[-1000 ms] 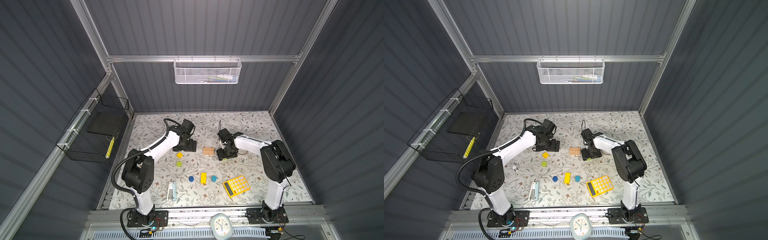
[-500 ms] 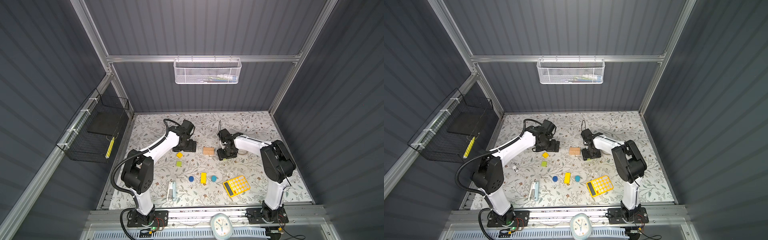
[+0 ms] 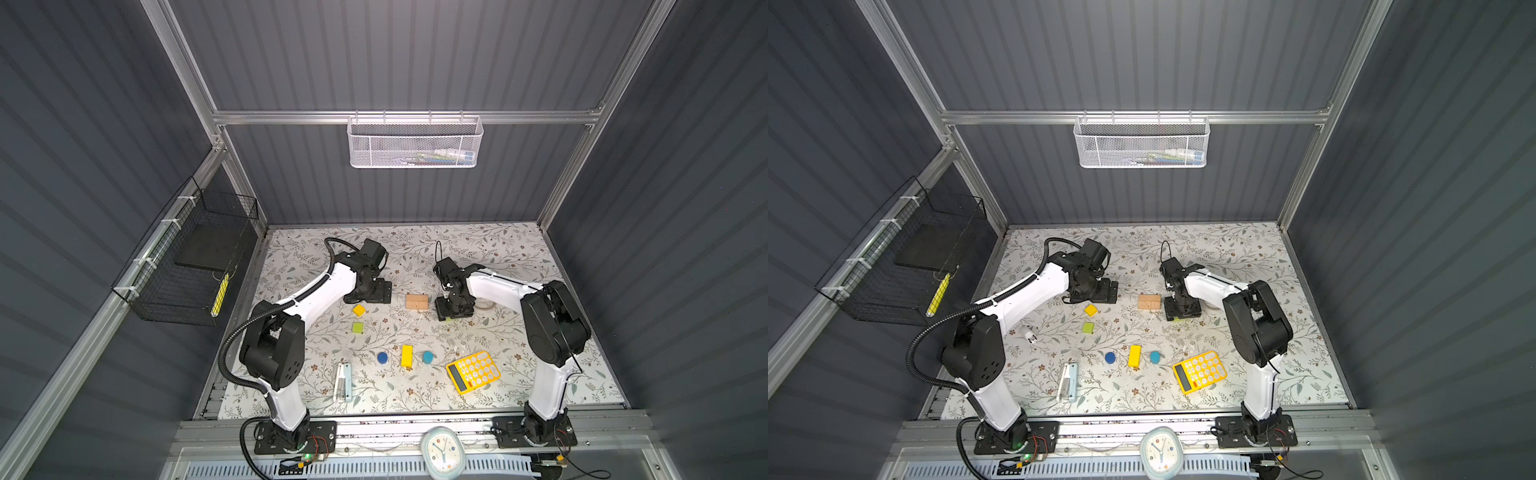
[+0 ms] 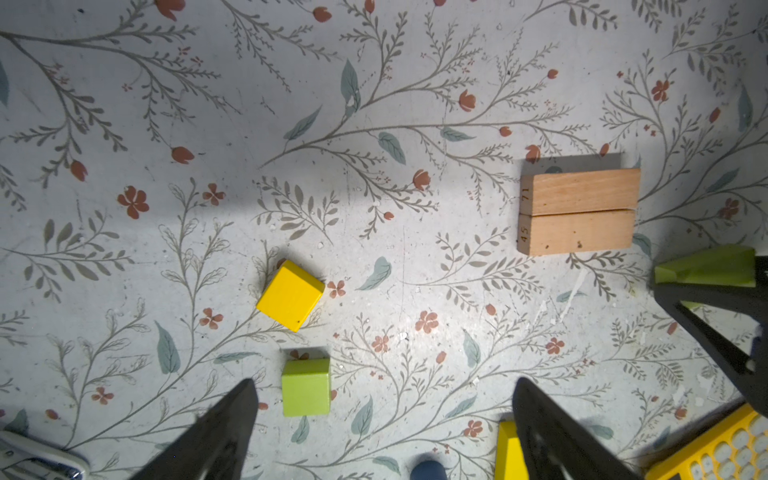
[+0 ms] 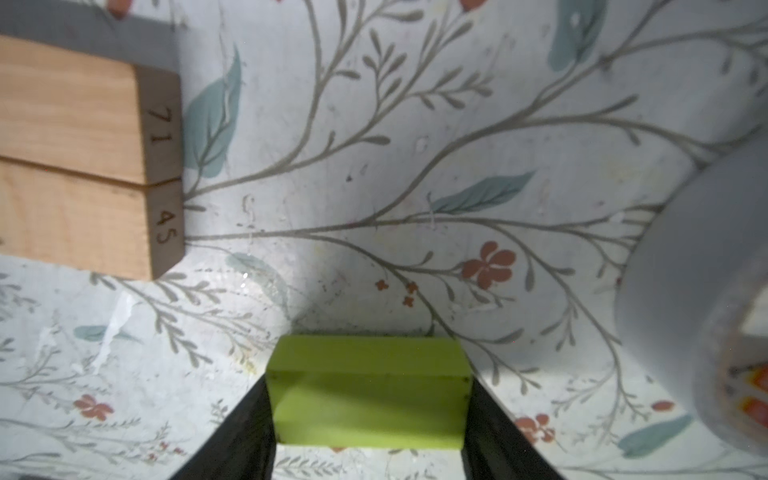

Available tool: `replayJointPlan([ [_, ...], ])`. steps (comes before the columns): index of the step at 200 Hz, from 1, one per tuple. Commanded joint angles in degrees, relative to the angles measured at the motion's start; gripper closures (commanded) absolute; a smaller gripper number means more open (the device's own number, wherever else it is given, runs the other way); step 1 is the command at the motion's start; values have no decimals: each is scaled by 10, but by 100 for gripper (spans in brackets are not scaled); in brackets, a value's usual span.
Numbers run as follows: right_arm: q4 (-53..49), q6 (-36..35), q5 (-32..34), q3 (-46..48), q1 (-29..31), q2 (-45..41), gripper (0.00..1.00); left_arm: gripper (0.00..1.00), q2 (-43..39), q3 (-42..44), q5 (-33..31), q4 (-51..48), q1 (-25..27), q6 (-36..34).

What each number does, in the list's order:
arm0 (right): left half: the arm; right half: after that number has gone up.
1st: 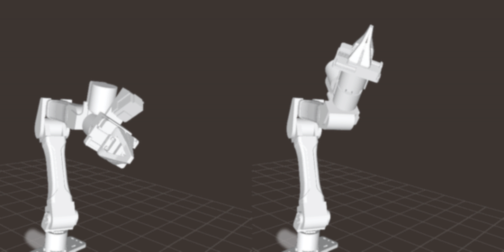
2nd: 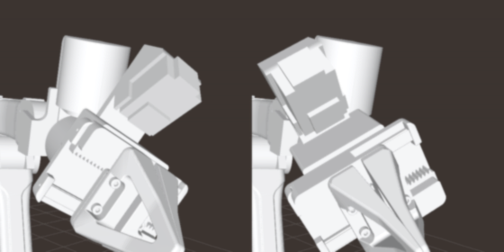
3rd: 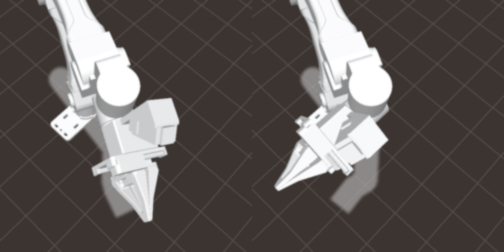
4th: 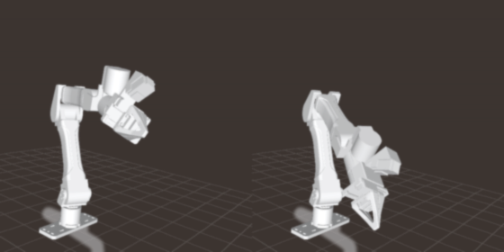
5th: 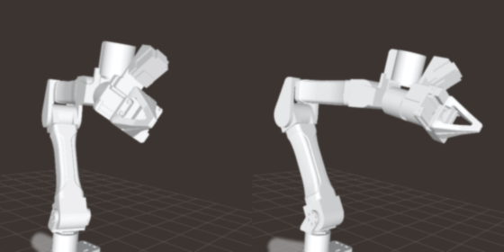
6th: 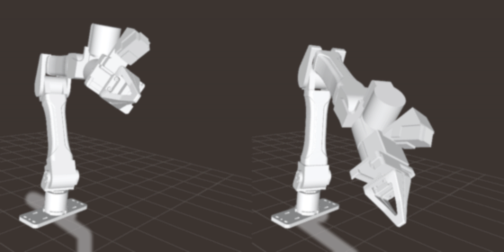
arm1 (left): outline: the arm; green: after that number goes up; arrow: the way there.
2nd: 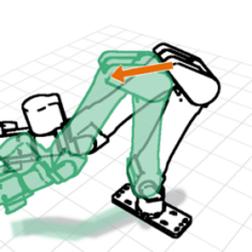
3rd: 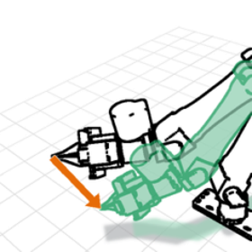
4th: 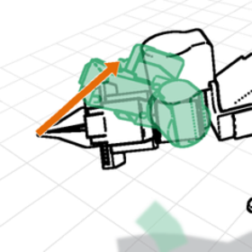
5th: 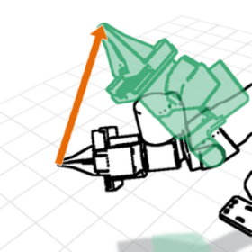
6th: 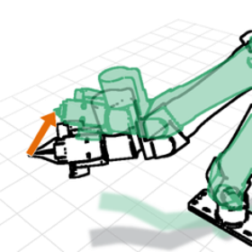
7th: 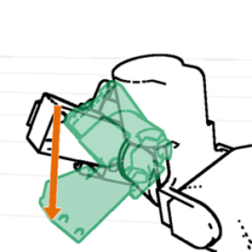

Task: Build the wood block tower
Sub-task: 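Close the right gripper on the lime-green block and lift it toward the bars, then carry the lime-green block over the wooden bars with the right gripper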

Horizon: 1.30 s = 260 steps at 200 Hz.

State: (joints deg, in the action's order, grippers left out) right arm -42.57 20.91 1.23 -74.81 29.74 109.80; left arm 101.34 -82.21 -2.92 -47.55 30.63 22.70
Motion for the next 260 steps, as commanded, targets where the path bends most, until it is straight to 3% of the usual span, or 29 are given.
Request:
replayJointPlan([
  [1,-43,44,-20,-43,5,-29,49,4,-26,-1,12,-15,-11,-5],
  [40,-119,96,-17,-133,25,-6,50,3,-53,28,20,-5,-34,-10],
  [112,-161,162,5,-249,68,69,53,2,-86,59,45,5,-99,-31],
  [185,-189,199,22,-335,87,144,57,2,-81,69,68,5,-131,-50],
  [260,-187,218,36,-362,92,178,59,3,-75,71,81,9,-145,-58],
])
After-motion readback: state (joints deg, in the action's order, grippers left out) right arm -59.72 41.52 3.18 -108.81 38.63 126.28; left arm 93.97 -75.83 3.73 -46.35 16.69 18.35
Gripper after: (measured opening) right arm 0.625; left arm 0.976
